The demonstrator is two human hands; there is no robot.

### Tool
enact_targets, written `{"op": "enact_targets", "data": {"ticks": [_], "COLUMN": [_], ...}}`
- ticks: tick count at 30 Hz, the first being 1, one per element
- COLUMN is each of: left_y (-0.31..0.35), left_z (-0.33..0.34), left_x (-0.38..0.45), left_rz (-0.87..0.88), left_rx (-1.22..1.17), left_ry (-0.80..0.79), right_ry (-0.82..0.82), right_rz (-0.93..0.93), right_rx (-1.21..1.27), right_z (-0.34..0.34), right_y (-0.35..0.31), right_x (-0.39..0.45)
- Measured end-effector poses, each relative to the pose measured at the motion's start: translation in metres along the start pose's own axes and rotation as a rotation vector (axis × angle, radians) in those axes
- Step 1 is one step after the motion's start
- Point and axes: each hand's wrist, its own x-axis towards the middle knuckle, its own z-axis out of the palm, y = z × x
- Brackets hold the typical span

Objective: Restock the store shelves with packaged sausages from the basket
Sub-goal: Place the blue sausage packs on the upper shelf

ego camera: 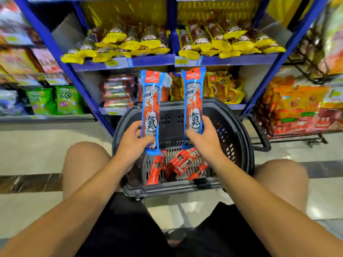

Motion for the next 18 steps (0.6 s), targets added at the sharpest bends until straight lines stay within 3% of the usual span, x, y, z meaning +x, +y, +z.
{"op": "enact_targets", "data": {"ticks": [6,11,18], "left_y": [0.092,0.162,0.218], "left_z": [-0.025,-0.050,-0.086], "left_x": [-0.005,-0.002,0.021], "left_rz": [0.189,0.326,0.463], "left_rx": [-0.023,0.058,0.179], "left_ry": [0.099,0.155,0.266], "right_ry": [-0.035,0.053,0.124], "right_rz": [-0.183,-0.377,-0.483], "right_rx": [-0.050,-0.104,-0.169], "right_z": [-0.007,-0.005,0.012], "right_y": [-0.081,-0.149,-0.215], "right_x": [0.004,0.014,0.035]}}
